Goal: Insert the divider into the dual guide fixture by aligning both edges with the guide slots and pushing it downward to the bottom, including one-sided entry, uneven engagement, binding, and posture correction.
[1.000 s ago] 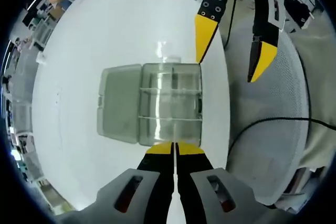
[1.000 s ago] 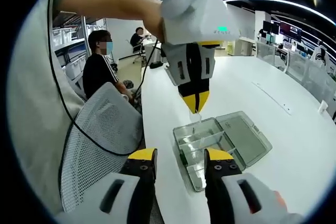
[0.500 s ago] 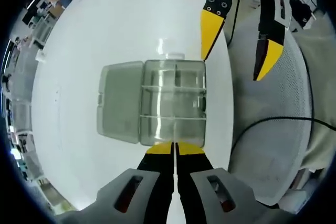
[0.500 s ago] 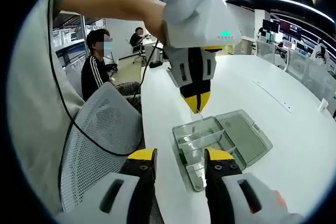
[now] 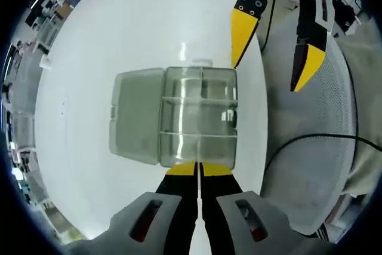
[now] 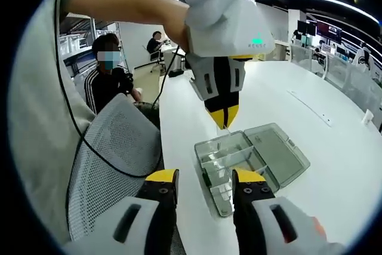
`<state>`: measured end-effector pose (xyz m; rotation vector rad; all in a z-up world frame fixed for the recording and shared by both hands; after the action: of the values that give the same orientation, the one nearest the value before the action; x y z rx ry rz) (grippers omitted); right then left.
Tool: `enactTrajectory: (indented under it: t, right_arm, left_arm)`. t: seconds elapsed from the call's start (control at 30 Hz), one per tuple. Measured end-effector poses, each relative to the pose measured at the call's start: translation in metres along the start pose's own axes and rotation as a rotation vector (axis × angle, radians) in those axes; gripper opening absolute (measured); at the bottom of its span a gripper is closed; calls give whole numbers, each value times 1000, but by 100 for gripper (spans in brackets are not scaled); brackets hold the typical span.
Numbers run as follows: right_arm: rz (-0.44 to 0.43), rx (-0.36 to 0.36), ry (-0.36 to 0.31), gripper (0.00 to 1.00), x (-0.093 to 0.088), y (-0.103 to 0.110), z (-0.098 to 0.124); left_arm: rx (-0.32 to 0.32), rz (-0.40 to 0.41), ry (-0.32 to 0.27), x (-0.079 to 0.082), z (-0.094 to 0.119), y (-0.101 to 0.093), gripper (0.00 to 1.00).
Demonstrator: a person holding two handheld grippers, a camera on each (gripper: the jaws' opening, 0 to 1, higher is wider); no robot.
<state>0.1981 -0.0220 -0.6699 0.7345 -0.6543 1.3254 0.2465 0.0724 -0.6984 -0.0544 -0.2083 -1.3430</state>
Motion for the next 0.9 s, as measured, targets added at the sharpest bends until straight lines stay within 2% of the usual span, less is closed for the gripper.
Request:
enactTrajectory:
  t: [0.9]
  right_arm:
    - [-13,-2,0,32,-3,-4,1]
  left_arm:
    - [-8,5,21,0,-10,2,0]
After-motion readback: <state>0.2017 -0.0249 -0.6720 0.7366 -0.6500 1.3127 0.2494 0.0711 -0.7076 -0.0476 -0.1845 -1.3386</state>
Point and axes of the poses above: the point that each gripper's makers call its tool centre point, and the gripper's own axes: z roughly backward along the fingers, y roughly to its left, x roughly out of its top, the point moved 2 cm from there along z, roughly backward along the fingers, and after that the axes turned 3 degrees about x, right-handed, at the moved point
